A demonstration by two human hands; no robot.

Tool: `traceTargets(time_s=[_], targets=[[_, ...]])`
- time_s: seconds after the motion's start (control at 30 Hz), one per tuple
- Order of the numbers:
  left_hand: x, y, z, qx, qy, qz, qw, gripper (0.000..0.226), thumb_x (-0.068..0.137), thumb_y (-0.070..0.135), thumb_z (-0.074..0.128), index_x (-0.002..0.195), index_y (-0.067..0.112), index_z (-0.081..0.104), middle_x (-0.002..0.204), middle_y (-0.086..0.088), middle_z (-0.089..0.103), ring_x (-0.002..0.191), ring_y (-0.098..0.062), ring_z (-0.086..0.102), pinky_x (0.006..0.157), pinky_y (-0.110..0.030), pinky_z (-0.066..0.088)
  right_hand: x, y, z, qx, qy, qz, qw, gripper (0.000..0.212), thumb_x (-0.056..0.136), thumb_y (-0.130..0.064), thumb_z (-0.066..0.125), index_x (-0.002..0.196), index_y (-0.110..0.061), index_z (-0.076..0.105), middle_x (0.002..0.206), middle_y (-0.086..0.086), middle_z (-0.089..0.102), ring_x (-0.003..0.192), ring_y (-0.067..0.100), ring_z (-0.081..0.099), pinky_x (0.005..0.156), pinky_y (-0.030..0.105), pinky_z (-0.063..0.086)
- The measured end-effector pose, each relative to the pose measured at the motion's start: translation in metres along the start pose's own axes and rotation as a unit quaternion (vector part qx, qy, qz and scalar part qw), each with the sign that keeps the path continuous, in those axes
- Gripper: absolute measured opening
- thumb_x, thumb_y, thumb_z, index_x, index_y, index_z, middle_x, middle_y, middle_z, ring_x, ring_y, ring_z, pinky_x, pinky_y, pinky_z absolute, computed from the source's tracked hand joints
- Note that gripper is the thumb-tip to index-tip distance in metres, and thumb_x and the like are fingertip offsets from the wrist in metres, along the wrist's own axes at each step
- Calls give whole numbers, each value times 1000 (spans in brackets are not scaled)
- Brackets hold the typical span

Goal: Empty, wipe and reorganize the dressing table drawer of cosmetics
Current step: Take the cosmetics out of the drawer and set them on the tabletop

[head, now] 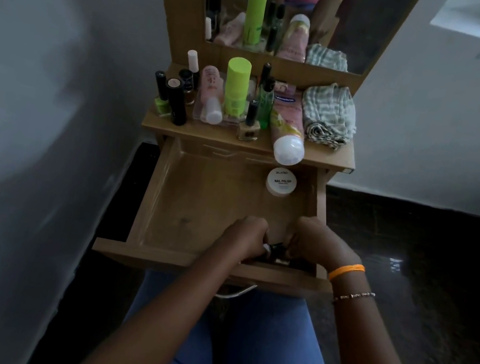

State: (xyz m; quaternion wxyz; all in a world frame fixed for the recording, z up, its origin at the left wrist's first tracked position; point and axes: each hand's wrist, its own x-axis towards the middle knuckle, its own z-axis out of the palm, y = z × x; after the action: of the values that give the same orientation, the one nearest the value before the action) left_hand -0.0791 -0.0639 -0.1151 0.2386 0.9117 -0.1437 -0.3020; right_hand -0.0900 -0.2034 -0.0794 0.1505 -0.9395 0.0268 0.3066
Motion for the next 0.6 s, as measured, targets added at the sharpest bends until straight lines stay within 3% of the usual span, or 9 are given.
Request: traceTargets(time_s=[0.1,0.27,0.47,0.6], targets=[[-3,2,-2,4,34,-3,999,17,83,19,67,97,12,72,100,-7,69,91,-21,64,81,-37,56,6,-7,1,-35,-40,4,999,13,79,-8,67,91,-11,63,105,10,62,95,24,61,85,37,53],[-12,-3,-13,-73,130,-22,989,18,79,19,72,96,15,72,93,-2,71,84,-13,64,69,-26,51,2,-14,7,-92,-31,-19,995,28,88,-11,54,116,-9,55,122,12,54,109,28,56,88,35,46],[-29,-24,-31,-221,158,-41,961,18,86,17,66,103,15,64,96,1,69,80,-4,60,61,-15,38,0,-16,14,-116,-22,-45,992,24,90,-13,54,113,-6,55,122,16,52,108,32,57,92,38,48],[-38,-35,-47,-292,191,-39,936,16,85,12,65,101,11,63,102,-5,69,93,-14,63,76,-22,45,2,-16,16,-119,-59,-44,990,25,93,-15,49,115,-6,54,123,15,54,110,29,56,92,35,46]])
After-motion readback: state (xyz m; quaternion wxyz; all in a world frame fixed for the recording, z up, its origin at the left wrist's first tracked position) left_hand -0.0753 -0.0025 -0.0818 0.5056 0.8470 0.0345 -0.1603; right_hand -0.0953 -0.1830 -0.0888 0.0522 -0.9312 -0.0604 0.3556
